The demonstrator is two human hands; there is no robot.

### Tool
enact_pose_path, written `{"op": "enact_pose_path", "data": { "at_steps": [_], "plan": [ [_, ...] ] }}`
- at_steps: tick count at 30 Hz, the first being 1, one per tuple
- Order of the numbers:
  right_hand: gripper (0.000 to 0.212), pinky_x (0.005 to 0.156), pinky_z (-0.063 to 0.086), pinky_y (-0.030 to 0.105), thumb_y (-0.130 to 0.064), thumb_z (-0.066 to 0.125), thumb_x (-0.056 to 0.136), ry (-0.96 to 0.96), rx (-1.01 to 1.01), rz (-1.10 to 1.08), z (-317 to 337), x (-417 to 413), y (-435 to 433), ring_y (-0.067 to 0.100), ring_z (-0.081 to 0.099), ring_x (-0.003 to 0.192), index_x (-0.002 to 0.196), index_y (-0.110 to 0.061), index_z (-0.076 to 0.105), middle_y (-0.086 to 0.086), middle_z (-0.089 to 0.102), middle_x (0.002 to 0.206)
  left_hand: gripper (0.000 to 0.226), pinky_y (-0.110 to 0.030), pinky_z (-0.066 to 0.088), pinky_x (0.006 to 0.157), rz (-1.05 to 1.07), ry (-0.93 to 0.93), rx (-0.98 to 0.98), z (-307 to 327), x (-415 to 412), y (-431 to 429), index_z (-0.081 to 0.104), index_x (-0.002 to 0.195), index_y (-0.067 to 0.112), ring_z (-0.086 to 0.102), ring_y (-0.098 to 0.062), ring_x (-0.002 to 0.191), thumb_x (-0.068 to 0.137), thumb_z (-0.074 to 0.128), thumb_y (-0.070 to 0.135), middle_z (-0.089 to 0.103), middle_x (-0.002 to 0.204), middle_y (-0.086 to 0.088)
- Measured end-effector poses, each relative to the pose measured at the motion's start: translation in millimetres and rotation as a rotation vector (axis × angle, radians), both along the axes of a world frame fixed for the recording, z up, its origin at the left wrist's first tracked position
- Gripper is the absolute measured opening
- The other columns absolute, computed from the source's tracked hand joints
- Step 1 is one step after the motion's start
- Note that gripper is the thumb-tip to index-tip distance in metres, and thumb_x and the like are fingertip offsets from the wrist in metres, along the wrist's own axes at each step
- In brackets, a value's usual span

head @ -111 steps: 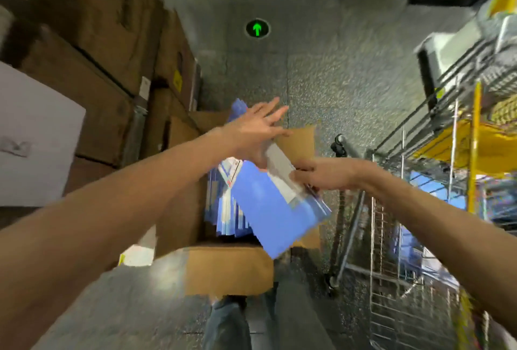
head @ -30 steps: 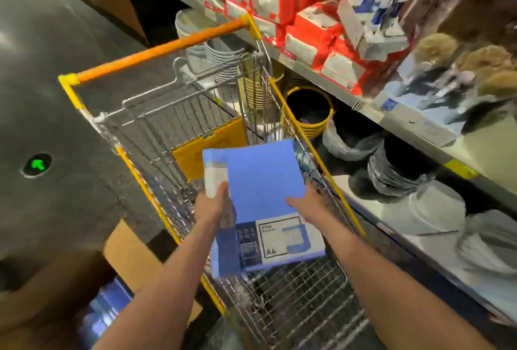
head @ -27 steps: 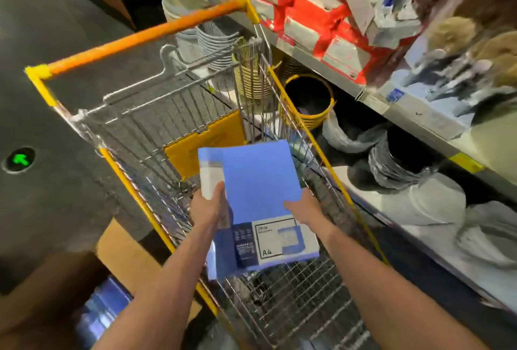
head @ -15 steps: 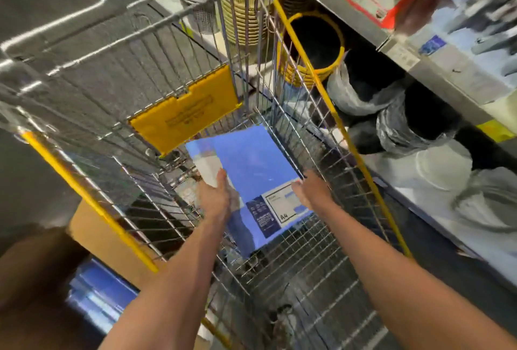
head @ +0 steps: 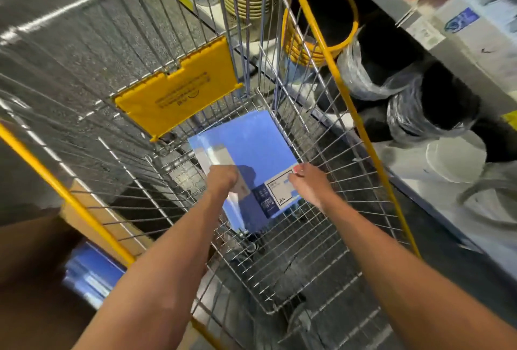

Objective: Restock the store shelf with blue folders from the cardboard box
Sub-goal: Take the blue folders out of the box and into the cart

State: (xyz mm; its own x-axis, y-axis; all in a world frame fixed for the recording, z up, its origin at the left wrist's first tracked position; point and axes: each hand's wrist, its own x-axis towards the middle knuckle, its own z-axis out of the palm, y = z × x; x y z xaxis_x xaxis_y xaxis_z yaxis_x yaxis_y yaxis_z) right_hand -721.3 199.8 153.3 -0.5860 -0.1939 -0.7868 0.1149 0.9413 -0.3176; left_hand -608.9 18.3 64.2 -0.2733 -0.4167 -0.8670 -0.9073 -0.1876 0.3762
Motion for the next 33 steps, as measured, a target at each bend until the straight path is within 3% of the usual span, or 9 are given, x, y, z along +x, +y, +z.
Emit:
{"op": "enact_pose_path", "data": {
  "at_steps": [2,4,8,12,15,20,24,30,33],
  "plan": [
    [0.048,0.107,0.045,0.044,-0.028,0.057,0.097,-0.005,-0.039,0.022,7.0,2.5,-5.2,0.030,0.056,0.126,0.140,-0.007,0.052,0.011,0.054,0.144,0.036,-0.045,0.050,0.090,-0.058,0.024,-0.115,12.6,2.3,-1.0,0.066,0.106,-0.014,0.065,-0.042,0.111,0.102,0.051,0.018,0.066,0.117,-0.032],
    [0.052,0.104,0.048,0.047,-0.030,0.059,0.095,-0.004,-0.086,0.028,13.2,6.0,-6.0,0.032,0.060,0.120,0.140,-0.005,0.051,0.016,0.057,0.141,0.037,-0.037,0.047,0.085,-0.166,0.074,-0.160,36.3,2.4,4.8,0.068,0.098,-0.007,0.065,-0.039,0.108,0.102,0.049,0.024,0.068,0.112,-0.028],
    [0.046,0.090,0.054,0.042,-0.030,0.057,0.097,0.028,-0.189,0.007,49.1,18.8,-11.6,0.031,0.066,0.102,0.138,-0.009,0.051,0.016,0.064,0.125,0.033,-0.031,0.045,0.090,-0.323,0.208,-0.222,82.8,9.3,26.7,0.064,0.123,0.004,0.063,-0.033,0.113,0.102,0.052,0.026,0.069,0.120,-0.017],
    [0.038,0.088,0.049,0.033,-0.025,0.057,0.098,0.115,-0.272,0.054,85.5,39.8,-3.8,0.030,0.065,0.107,0.133,-0.009,0.056,0.012,0.066,0.125,0.027,-0.033,0.052,0.080,-0.351,0.377,-0.343,139.6,29.2,56.4,0.064,0.118,0.008,0.068,-0.030,0.092,0.103,0.051,0.026,0.074,0.100,-0.013],
    [0.031,0.084,0.049,0.035,-0.021,0.060,0.097,0.132,-0.416,0.056,114.6,66.0,15.6,0.026,0.063,0.092,0.125,-0.008,0.060,0.016,0.069,0.119,0.023,-0.034,0.053,0.079,-0.284,0.452,-0.511,194.8,62.7,83.4,0.068,0.113,0.012,0.069,-0.026,0.090,0.102,0.053,0.025,0.075,0.098,-0.009],
    [0.025,0.071,0.050,0.037,-0.026,0.050,0.101,0.169,-0.576,0.155,165.5,121.2,53.9,0.033,0.066,0.091,0.104,-0.006,0.065,0.014,0.069,0.097,0.020,-0.037,0.057,0.076,-0.119,0.507,-0.672,260.7,134.5,135.1,0.070,0.107,0.016,0.071,-0.022,0.083,0.098,0.056,0.027,0.075,0.094,-0.004],
    [0.031,0.076,0.055,0.044,-0.026,0.050,0.099,0.173,-0.648,0.300,198.1,175.0,76.6,0.038,0.067,0.088,0.089,0.000,0.065,0.019,0.069,0.091,0.014,-0.033,0.056,0.068,-0.007,0.531,-0.749,299.8,197.6,177.6,0.069,0.104,0.018,0.070,-0.015,0.079,0.101,0.057,0.024,0.073,0.090,0.001],
    [0.027,0.076,0.054,0.046,-0.026,0.053,0.095,0.152,-0.736,0.476,232.0,257.4,82.8,0.033,0.068,0.081,0.087,-0.006,0.070,0.014,0.073,0.085,0.007,-0.026,0.053,0.074,0.194,0.493,-0.869,324.8,297.9,215.1,0.066,0.100,0.024,0.068,-0.002,0.077,0.100,0.059,0.020,0.074,0.087,0.004],
    [0.030,0.066,0.051,0.044,-0.028,0.053,0.095,0.079,-0.753,0.550,232.9,298.6,78.9,0.031,0.066,0.073,0.083,-0.004,0.065,0.013,0.069,0.078,0.010,-0.034,0.058,0.076,0.281,0.421,-0.876,325.4,351.0,222.0,0.068,0.101,0.020,0.070,-0.010,0.075,0.099,0.058,0.020,0.074,0.085,0.003]
  ]
}}
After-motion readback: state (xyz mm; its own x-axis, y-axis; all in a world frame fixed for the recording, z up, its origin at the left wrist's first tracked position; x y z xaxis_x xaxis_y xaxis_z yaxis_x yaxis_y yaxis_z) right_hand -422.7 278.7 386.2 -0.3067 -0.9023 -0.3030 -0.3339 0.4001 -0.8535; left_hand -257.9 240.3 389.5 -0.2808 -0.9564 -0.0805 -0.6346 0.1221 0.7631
